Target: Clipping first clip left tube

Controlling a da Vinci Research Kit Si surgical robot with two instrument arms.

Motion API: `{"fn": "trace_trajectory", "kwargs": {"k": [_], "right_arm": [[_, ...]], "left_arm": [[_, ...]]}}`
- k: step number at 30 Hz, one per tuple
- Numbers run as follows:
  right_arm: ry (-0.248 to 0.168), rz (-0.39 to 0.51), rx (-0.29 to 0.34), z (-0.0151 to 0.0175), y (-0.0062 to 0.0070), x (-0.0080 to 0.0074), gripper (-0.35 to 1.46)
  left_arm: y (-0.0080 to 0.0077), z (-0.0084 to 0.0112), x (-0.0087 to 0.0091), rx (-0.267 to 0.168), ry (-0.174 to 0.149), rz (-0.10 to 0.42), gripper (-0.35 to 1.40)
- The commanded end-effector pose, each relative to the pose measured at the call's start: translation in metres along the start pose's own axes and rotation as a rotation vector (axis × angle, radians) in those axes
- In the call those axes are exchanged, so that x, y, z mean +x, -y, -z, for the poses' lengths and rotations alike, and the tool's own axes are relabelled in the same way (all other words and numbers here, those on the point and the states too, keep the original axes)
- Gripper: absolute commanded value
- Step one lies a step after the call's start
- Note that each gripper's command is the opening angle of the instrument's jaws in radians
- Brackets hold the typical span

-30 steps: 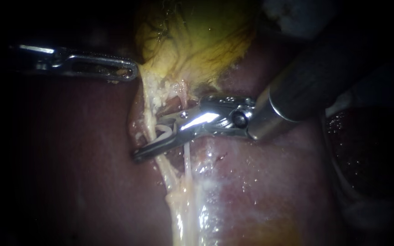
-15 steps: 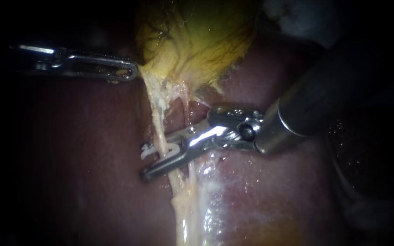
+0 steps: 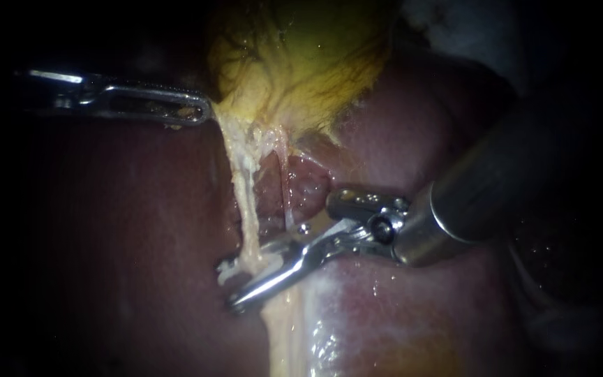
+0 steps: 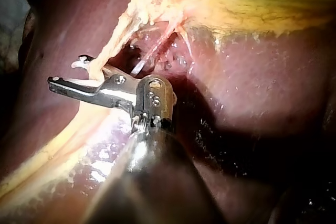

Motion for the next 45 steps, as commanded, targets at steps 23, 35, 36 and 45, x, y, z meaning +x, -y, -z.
{"fn": "trace_trajectory", "kwargs": {"k": [23, 35, 36, 45], "right_arm": [[0.042, 0.036, 0.068, 0.0, 0.0001, -0.0011, 0.14], [0.047, 0.035, 0.065, 0.0002, -0.0005, -0.0007, -0.35], [0.052, 0.035, 0.062, 0.0002, -0.0005, -0.0008, -0.35], [0.061, 0.034, 0.054, 0.0002, -0.0004, -0.0008, -0.35]], "left_arm": [[0.0, 0.0, 0.0, 0.0, 0.0, 0.0, -0.35], [0.0, -0.0001, 0.0, 0.0, 0.0, 0.0, -0.35], [0.0, -0.0001, 0.0, 0.0, 0.0, 0.0, -0.35], [0.0, 0.0, -0.0001, 0.0, 0.0, 0.0, -0.35]]}}
